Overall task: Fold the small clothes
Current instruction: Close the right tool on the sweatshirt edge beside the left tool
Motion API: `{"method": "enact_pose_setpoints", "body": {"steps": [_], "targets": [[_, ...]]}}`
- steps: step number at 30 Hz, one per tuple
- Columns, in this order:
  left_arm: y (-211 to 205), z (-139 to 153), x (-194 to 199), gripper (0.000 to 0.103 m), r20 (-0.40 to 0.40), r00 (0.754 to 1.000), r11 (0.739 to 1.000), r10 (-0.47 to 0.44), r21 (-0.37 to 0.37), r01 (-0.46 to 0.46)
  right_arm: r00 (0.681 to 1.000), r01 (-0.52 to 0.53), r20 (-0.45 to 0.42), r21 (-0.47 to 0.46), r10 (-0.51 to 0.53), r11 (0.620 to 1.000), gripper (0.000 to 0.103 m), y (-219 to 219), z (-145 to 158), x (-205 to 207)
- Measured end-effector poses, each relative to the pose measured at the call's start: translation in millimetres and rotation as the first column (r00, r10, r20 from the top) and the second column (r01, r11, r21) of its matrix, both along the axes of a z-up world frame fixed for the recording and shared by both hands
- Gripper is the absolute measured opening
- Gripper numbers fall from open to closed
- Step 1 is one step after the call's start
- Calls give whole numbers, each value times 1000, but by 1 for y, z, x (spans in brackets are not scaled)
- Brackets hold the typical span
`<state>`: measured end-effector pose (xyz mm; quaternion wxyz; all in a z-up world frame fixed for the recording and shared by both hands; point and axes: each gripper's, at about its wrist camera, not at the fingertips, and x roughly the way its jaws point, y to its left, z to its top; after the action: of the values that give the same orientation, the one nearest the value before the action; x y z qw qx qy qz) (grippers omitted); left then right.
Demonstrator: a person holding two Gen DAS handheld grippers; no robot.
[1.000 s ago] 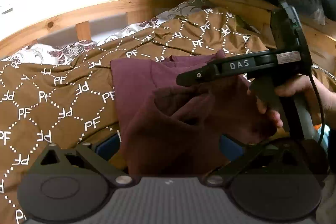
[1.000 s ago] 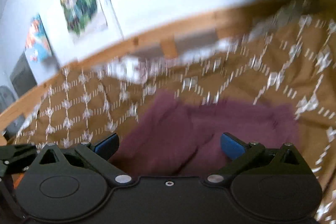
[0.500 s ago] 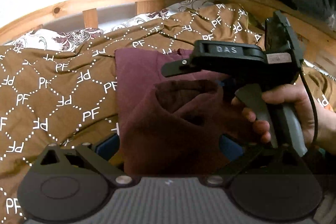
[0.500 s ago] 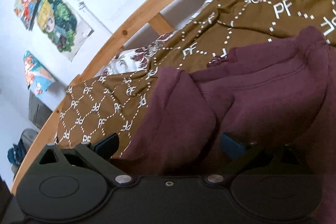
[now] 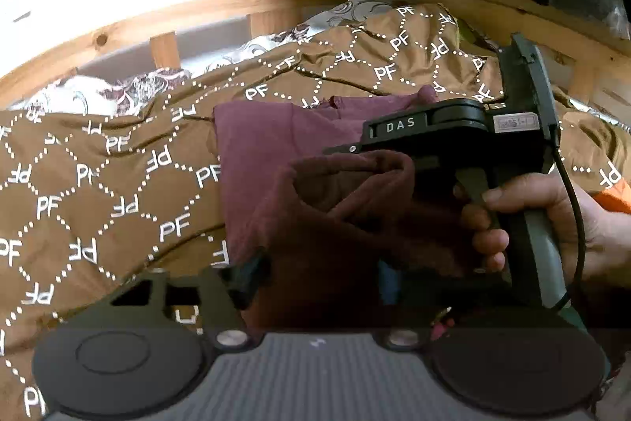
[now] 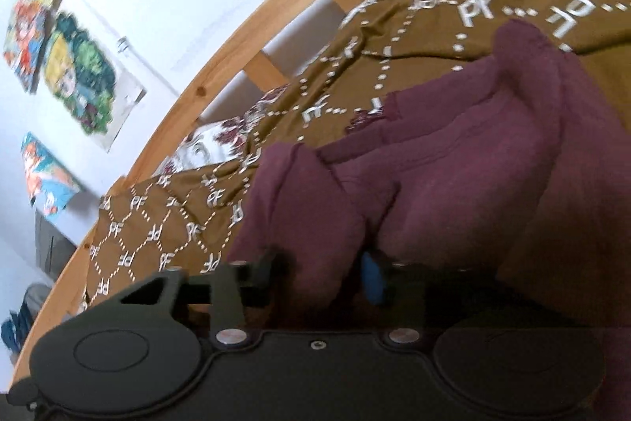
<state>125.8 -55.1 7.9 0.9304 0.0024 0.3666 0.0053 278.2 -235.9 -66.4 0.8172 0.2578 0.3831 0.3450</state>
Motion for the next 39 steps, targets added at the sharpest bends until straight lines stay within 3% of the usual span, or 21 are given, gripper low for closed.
{"method": "enact_pose_setpoints", "body": {"steps": [2,5,13,22,39], "targets": [[-1,0,1,36,1,1000,1000,16,-11,-16,1000,13,17,-9,-13,1000,23,-1,3,-2],[-9,4,2,28,17,1000,1000,-1,7,0,996,19,88,-50,-15,999,16,-1,14,-7],[-36,18,11,25,68,994,996,-87,-28,89,969,59,245,-63,-42,996,14,-25,51,-10],[-76,23,23,25,104,974,978,-199,-38,204,941,130,329,-147,-76,981,14,-58,70,-17],[-97,6,21,26,75,960,957,-271,-86,277,956,245,209,-195,-204,950,14,-105,58,-21]]}}
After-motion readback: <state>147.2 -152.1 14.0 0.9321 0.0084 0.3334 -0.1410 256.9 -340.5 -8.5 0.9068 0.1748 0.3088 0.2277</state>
